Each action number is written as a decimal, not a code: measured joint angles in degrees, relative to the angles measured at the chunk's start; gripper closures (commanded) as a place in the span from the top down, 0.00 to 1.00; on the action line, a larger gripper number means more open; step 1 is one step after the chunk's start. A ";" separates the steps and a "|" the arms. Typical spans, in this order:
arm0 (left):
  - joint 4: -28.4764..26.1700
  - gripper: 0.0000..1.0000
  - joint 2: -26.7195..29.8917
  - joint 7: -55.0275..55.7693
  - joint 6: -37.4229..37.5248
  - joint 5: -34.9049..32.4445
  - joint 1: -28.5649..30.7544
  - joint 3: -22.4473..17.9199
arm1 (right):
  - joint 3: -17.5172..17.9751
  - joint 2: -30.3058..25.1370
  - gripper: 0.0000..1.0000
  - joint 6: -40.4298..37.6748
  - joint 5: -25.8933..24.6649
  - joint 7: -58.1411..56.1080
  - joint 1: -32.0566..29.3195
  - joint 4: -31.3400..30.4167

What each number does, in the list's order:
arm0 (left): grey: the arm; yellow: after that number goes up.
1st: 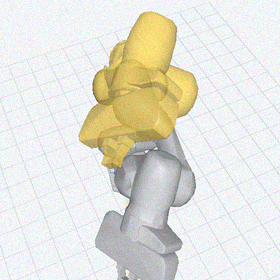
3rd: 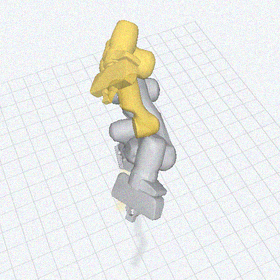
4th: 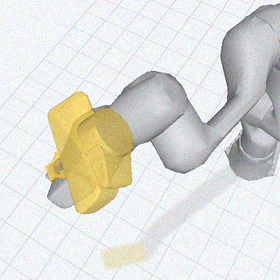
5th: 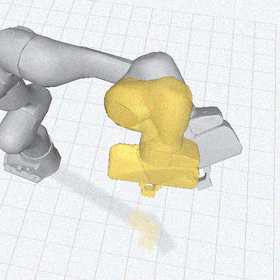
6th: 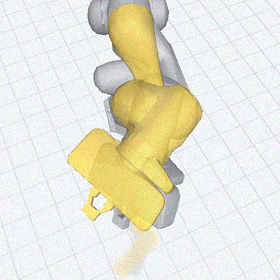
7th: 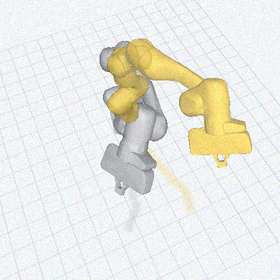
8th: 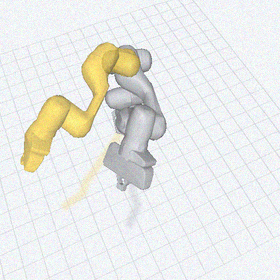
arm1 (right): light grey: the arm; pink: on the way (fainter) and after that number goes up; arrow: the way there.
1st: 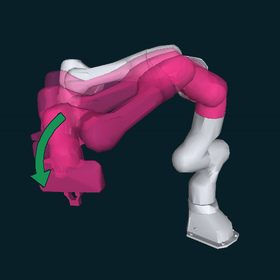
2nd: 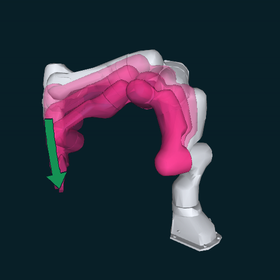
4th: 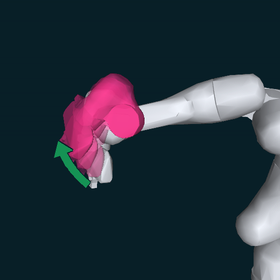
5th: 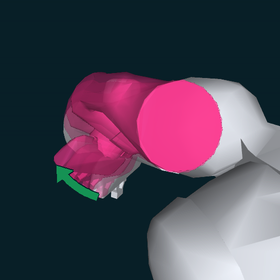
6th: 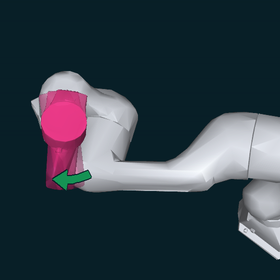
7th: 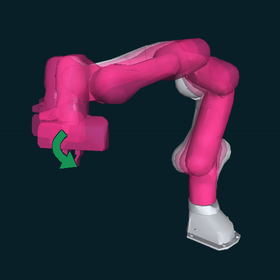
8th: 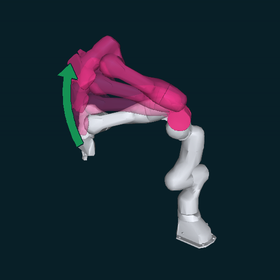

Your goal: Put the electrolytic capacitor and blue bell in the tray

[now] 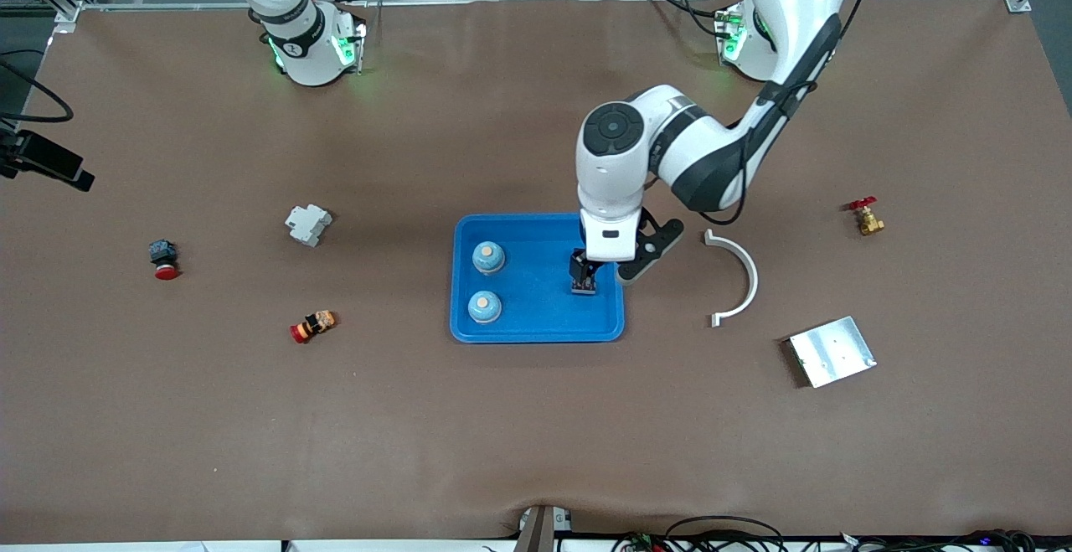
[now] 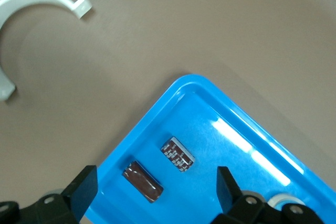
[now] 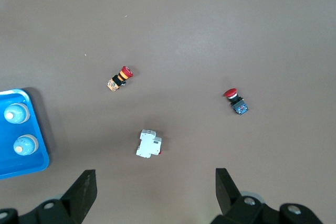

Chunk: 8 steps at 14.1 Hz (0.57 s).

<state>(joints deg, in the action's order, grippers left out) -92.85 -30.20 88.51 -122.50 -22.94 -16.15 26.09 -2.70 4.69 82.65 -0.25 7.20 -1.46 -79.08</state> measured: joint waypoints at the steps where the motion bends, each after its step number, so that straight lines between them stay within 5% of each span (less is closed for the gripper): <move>1: 0.07 1.00 0.79 -4.78 0.19 1.13 0.80 -0.02 | -0.09 -0.01 1.00 0.00 -0.53 0.00 0.00 0.09; 8: 2.55 1.00 3.89 -28.59 5.16 3.36 7.12 -0.05 | -0.11 -0.11 1.00 -4.23 -3.00 0.01 0.15 2.47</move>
<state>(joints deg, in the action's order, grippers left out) -90.29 -26.31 59.92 -117.35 -19.58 -9.03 26.03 -2.82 4.57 78.42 -3.26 7.20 -1.31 -76.61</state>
